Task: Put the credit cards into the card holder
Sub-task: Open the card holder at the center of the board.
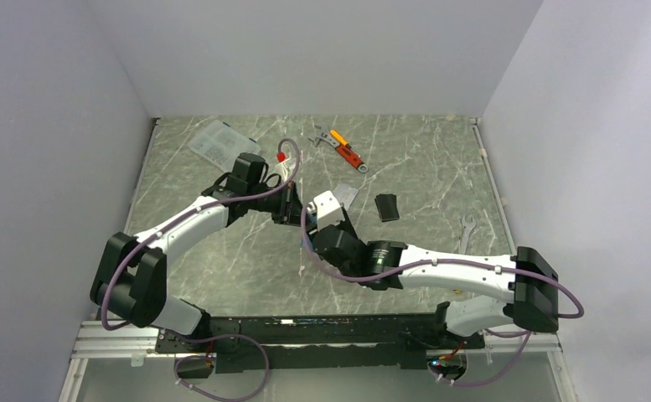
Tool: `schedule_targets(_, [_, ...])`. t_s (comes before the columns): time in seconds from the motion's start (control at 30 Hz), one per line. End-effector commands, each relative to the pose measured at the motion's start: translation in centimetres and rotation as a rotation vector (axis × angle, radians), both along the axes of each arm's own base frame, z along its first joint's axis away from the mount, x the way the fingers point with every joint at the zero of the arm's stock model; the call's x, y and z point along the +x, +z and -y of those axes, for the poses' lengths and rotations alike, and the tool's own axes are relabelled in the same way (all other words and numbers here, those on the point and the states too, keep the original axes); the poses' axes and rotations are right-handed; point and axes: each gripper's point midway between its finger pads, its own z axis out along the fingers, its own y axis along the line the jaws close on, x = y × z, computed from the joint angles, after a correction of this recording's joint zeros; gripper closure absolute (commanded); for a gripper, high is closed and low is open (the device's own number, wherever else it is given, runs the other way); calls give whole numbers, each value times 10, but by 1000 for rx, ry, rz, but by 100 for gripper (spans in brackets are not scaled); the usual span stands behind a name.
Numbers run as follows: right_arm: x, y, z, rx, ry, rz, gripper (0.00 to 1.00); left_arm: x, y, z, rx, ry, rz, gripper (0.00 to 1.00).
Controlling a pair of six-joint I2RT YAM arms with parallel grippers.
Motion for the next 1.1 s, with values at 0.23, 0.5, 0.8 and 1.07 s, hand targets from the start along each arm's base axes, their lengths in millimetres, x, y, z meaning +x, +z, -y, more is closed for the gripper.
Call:
schedule_targets(0.23, [17,23,-4,-88,-101,198,63,-18,28,1,-104,-49,-15,100])
schedule_targets(0.5, [25,29,5,-83,-172,262,100,-18,27,-1,-108,-43,-25,100])
schedule_targets(0.8, [30,31,30,-35,-298,288,100,-16,23,-2,-101,-31,-30,100])
schedule_targets(1.07, [37,33,44,19,-377,289,100,-13,20,-5,-98,-17,-38,100])
